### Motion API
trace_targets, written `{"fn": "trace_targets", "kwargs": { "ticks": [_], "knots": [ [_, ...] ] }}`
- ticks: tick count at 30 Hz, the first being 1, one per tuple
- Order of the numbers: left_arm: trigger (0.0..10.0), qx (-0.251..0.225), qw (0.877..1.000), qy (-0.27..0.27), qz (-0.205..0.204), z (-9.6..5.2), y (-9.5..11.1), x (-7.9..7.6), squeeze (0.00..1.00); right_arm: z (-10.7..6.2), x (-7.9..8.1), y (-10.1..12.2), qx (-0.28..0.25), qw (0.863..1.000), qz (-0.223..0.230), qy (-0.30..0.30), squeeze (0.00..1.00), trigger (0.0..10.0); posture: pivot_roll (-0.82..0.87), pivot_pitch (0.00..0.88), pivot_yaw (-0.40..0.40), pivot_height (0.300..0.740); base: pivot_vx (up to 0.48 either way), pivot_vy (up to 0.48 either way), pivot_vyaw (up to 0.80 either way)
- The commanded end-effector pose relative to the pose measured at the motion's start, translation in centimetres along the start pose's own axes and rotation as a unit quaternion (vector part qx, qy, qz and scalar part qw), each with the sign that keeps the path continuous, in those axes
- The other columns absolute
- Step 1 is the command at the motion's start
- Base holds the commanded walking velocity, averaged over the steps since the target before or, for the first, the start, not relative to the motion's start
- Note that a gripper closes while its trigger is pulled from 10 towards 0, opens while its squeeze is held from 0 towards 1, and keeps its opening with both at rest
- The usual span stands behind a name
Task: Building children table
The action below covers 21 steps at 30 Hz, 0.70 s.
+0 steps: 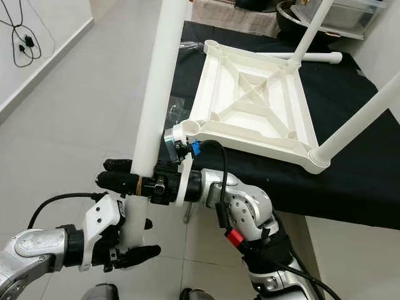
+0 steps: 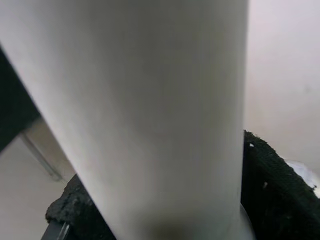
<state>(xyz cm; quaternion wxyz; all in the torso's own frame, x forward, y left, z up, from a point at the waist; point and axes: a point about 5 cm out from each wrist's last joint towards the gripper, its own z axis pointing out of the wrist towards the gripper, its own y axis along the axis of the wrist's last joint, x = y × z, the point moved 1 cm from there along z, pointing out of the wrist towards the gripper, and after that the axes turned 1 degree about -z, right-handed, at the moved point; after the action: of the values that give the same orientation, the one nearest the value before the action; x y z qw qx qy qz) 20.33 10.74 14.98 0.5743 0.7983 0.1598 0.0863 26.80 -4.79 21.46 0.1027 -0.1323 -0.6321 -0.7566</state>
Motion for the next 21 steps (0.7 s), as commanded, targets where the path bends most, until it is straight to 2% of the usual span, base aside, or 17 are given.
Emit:
{"fn": "trace_targets", "kwargs": {
  "ticks": [1,2,3,4,9,10,12,17,19,21],
  "knots": [
    [10.0,0.013,1.000,-0.015,-0.008,0.0,-0.4,-0.5,0.00,0.2,0.9,0.1,0.000,1.000,-0.002,0.031,0.00,0.0,0.14,0.145,-0.119,0.740,0.000,0.000,0.00],
    [10.0,0.008,1.000,-0.004,-0.007,0.0,-0.3,-0.2,0.69,0.2,0.8,0.2,-0.002,1.000,-0.003,0.027,0.00,0.0,0.14,0.145,-0.120,0.740,0.000,0.000,0.00],
    [10.0,0.005,1.000,0.004,-0.007,0.0,-0.3,0.0,0.69,0.1,0.7,0.2,-0.003,1.000,-0.005,0.024,0.00,0.0,0.14,0.145,-0.120,0.740,0.000,0.000,0.00],
    [10.0,0.002,1.000,0.014,-0.006,-0.2,-0.2,0.3,1.00,0.1,0.7,0.3,-0.001,1.000,-0.009,0.024,0.00,0.0,0.14,0.142,-0.119,0.740,0.000,0.000,0.00],
    [10.0,0.006,0.999,0.041,0.003,-0.6,-0.3,1.1,1.00,-0.4,0.1,0.8,-0.006,1.000,-0.019,0.009,0.00,0.0,0.14,0.141,-0.119,0.740,0.000,0.000,0.00],
    [10.0,0.010,0.999,0.052,0.006,-0.8,-0.5,1.4,0.00,-0.7,-0.1,1.1,-0.011,1.000,-0.020,0.003,0.00,0.0,0.14,0.137,-0.119,0.740,0.000,0.000,0.00],
    [10.0,0.015,0.998,0.062,0.005,-1.1,-0.7,1.6,0.00,-0.9,-0.3,1.3,-0.010,1.000,-0.025,-0.002,0.00,0.0,0.14,0.137,-0.119,0.740,0.000,0.000,0.00],
    [10.0,0.017,0.996,0.085,-0.018,-2.3,-1.2,1.7,0.00,-2.3,-2.2,2.0,-0.016,0.997,-0.050,-0.064,0.00,0.0,0.14,0.135,-0.125,0.740,0.000,0.000,0.00],
    [10.0,0.017,0.996,0.085,-0.018,-2.3,-1.2,1.7,0.00,-2.3,-2.2,2.0,-0.016,0.997,-0.050,-0.064,0.00,0.0,0.14,0.135,-0.125,0.740,0.000,0.000,0.00],
    [10.0,0.019,0.994,0.107,-0.024,-2.7,-1.7,1.6,0.00,-3.6,-3.5,2.6,-0.023,0.991,-0.067,-0.111,0.00,0.0,0.14,0.135,-0.127,0.740,0.000,0.000,0.00]
  ]
}}
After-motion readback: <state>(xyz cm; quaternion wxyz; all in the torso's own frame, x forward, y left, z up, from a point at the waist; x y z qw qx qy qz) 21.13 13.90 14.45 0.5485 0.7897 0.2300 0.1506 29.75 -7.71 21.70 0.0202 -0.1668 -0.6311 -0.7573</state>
